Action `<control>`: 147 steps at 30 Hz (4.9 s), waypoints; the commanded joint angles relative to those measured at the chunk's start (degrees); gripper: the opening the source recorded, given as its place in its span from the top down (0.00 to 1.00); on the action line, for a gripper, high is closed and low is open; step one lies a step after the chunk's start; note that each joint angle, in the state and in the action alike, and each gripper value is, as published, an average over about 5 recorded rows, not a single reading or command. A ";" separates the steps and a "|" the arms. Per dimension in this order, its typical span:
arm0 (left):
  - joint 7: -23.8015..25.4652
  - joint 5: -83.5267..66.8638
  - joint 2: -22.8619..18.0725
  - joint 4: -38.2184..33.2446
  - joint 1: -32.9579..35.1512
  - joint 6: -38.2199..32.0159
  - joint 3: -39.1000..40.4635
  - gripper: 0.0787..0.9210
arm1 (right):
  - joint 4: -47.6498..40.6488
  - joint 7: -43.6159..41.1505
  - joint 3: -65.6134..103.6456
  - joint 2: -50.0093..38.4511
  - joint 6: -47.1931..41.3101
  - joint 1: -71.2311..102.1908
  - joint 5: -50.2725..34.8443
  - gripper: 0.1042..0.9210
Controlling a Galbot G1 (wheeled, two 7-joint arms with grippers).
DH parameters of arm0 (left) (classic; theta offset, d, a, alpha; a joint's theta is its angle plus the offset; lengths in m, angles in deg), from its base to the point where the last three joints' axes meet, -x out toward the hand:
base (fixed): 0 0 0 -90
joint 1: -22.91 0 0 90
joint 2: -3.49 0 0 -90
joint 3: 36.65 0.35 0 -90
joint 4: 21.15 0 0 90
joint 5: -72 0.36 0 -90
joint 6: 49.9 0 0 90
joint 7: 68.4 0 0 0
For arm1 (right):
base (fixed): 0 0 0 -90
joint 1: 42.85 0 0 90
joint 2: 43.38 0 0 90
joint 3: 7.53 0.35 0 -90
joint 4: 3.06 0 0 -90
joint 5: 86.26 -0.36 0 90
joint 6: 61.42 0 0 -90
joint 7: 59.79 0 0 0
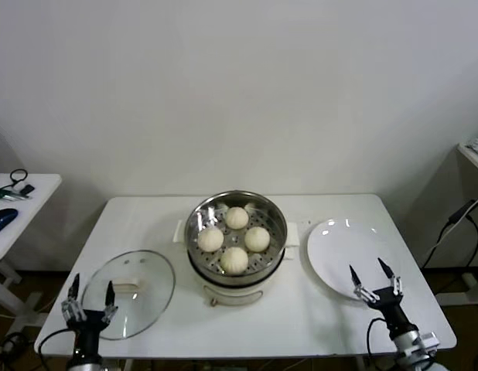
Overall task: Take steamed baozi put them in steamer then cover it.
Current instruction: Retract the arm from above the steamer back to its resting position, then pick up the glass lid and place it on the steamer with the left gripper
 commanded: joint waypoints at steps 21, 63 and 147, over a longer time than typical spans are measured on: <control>-0.43 25.20 4.80 18.88 -11.48 3.98 2.52 0.12 | -0.66 -0.53 2.19 4.17 6.04 5.70 4.23 0.12; 2.52 20.65 5.71 21.31 -15.63 6.55 3.53 0.93 | 0.80 -1.78 2.93 5.74 7.53 7.82 5.19 0.12; 33.65 39.95 -7.04 -5.04 -31.09 43.38 46.28 0.94 | 3.37 -0.51 3.77 6.92 6.16 5.46 7.31 0.12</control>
